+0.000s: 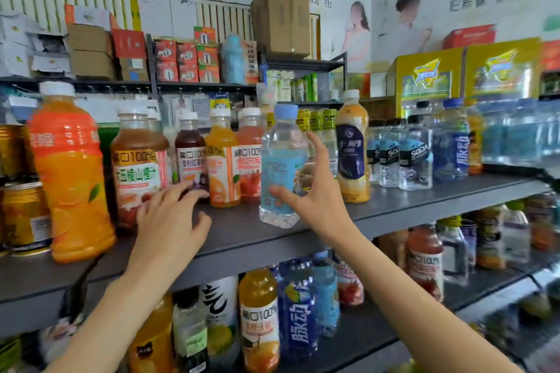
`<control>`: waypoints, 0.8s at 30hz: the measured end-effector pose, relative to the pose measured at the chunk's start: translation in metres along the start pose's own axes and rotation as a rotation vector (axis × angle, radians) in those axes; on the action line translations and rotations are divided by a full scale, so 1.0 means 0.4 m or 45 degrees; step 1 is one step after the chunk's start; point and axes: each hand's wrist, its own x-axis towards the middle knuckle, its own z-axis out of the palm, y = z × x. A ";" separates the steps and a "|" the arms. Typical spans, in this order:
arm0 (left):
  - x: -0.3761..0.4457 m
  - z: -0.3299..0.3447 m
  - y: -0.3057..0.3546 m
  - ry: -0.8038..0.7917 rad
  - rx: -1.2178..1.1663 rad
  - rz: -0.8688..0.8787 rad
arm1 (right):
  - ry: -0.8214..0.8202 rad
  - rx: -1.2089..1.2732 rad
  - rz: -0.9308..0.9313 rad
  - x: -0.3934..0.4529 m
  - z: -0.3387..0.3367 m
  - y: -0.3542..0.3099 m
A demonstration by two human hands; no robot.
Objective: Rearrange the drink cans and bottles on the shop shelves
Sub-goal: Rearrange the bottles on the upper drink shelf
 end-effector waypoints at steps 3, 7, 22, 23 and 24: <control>0.032 0.074 0.165 0.026 -0.152 0.121 | 0.176 -0.010 -0.060 0.004 -0.154 0.060; 0.053 0.201 0.429 0.108 -0.326 0.335 | 0.261 -0.087 -0.112 0.023 -0.362 0.155; 0.206 0.548 1.119 -0.073 -0.425 0.583 | 0.541 -0.553 0.150 0.059 -1.050 0.607; 0.210 0.558 1.140 -0.079 -0.425 0.597 | 0.574 -0.531 0.192 0.060 -1.074 0.619; 0.215 0.568 1.159 -0.093 -0.422 0.608 | 0.610 -0.508 0.224 0.057 -1.096 0.631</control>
